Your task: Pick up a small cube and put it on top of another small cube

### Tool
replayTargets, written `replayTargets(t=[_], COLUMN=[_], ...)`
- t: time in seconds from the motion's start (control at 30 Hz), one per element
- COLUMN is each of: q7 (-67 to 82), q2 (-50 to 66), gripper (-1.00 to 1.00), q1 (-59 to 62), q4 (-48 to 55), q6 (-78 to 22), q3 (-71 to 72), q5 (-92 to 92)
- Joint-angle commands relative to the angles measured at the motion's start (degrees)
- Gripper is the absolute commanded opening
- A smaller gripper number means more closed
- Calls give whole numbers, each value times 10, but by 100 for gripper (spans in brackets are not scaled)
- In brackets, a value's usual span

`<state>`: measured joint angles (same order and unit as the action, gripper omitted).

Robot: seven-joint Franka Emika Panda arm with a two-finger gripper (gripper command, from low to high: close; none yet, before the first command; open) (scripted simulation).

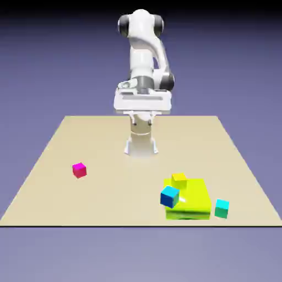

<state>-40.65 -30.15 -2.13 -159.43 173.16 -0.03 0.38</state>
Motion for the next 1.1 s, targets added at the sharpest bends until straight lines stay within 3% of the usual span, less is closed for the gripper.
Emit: replayTargets(t=[0.0,0.87,1.07], q7=[15,399,408], q2=[21,552,653], gripper=[0,0,0], q1=[-12,-319,-312], q4=[13,345,378], q6=[-7,-187,-119], q3=[0,-6,6], q5=[3,84,94])
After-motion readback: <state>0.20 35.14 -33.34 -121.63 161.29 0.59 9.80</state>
